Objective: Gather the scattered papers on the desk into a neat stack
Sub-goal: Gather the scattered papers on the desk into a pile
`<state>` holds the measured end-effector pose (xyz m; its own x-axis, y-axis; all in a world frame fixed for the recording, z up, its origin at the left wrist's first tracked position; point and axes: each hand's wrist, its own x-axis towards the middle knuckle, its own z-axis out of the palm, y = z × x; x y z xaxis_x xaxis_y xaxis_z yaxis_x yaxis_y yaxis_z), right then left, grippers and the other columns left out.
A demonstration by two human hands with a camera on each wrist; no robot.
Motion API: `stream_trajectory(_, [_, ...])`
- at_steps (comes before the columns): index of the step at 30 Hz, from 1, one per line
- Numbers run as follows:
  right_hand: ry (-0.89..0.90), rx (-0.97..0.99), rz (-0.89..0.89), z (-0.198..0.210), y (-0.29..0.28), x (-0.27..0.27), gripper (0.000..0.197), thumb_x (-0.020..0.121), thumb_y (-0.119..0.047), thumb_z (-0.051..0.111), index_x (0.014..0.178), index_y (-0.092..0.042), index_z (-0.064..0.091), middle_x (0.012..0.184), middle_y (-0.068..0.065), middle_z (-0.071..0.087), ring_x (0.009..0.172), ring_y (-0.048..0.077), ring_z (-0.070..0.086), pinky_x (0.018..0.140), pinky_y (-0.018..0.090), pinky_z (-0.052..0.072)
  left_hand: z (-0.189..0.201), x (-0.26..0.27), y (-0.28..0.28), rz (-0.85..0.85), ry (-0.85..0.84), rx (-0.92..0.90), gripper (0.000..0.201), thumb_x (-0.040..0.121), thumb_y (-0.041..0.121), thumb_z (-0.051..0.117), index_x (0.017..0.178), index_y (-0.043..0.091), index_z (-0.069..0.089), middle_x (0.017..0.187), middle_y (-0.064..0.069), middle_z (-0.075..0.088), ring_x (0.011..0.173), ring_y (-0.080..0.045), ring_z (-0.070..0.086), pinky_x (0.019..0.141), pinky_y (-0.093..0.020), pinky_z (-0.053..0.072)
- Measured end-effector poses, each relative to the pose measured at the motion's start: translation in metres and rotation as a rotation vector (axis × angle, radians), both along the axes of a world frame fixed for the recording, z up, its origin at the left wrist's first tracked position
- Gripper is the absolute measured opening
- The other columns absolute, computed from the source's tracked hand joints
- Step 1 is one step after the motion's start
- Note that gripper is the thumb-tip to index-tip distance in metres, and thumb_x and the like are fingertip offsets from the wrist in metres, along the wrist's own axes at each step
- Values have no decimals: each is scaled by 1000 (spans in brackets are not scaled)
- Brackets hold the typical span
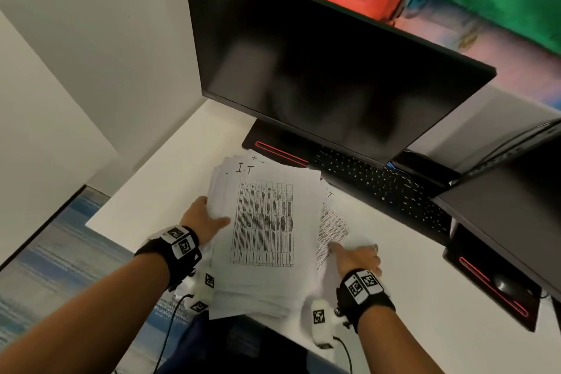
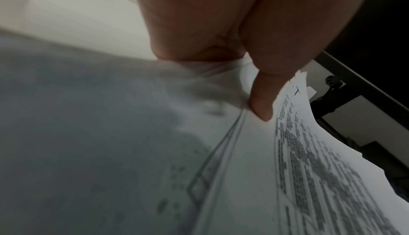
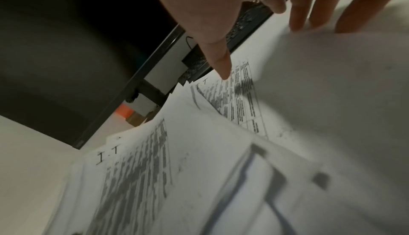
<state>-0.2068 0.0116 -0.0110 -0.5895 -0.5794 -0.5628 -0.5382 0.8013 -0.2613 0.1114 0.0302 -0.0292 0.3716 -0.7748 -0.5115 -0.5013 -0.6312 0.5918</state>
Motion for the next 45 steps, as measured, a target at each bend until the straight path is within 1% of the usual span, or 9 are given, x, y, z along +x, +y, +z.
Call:
stream_trajectory(4, [-83, -32, -176, -3, -9, -8, 118, 75, -46, 78, 153, 2, 3, 155, 20, 26, 138, 35, 34, 111, 44, 30, -1, 0, 0, 19, 13, -6, 55, 81, 28, 78, 124, 8, 50, 114, -11, 65, 90, -25, 59, 76, -34, 49])
stream_trajectory(8, [-307, -162, -319, -2, -8, -10, 87, 72, -22, 84, 139, 5, 36, 137, 17, 53, 121, 35, 55, 103, 39, 44, 0, 1, -1, 12, 13, 3, 55, 81, 28, 77, 125, 8, 49, 115, -12, 65, 92, -27, 61, 76, -35, 51])
stream_trajectory(11, [-164, -360, -159, 30, -7, -2, 48, 74, -18, 82, 115, -3, 62, 118, 17, 68, 102, 33, 66, 92, 38, 53, 2, 2, -1, 1, 13, 18, 58, 81, 28, 77, 127, 8, 48, 116, -12, 65, 97, -31, 64, 79, -39, 55])
stream_trajectory(17, [-50, -851, 211, 148, -15, 0, 20, 81, -19, 77, 97, -17, 66, 95, 0, 68, 88, 19, 62, 78, 32, 53, 5, 4, -6, -37, 3, 8, 57, 82, 26, 77, 128, 6, 50, 121, -13, 63, 108, -33, 61, 87, -39, 51])
stream_trajectory(22, [-382, -1027, 144, 200, -17, -13, 23, 76, -14, 82, 96, -18, 70, 92, -4, 74, 81, 11, 71, 71, 25, 54, 7, -15, -6, -78, 52, -10, 49, 83, 24, 76, 126, 8, 58, 120, -12, 67, 107, -31, 64, 85, -35, 51])
stream_trajectory(32, [-389, -499, 27, 30, -13, -9, 22, 75, -20, 82, 93, -22, 69, 90, -3, 76, 83, 19, 72, 86, 42, 59, 13, -54, -9, -233, 51, 36, 37, 92, 30, 62, 123, 9, 60, 124, -10, 65, 110, -28, 61, 85, -29, 43])
stream_trajectory(37, [-177, -365, 25, 5, -4, -10, 61, 90, -25, 66, 143, -7, 43, 141, 13, 51, 126, 34, 51, 105, 35, 39, 15, -56, -13, -84, 124, 22, 42, 100, 38, 46, 127, 6, 54, 120, -14, 64, 99, -28, 61, 83, -32, 45])
stream_trajectory(41, [-182, -252, 158, -8, 2, -3, 48, 98, -21, 51, 141, -2, 43, 137, 18, 55, 126, 34, 52, 103, 31, 39, 14, -74, -13, -37, 193, 53, 52, 102, 39, 44, 141, 4, 34, 131, -18, 57, 117, -34, 56, 87, -32, 40])
stream_trajectory(45, [-136, -308, 124, -9, 5, -11, 27, 96, -15, 55, 121, -6, 59, 118, 14, 66, 114, 32, 60, 95, 28, 42, 13, -75, -14, -43, 211, 61, 51, 102, 38, 43, 140, 4, 32, 130, -19, 57, 101, -28, 55, 84, -32, 39])
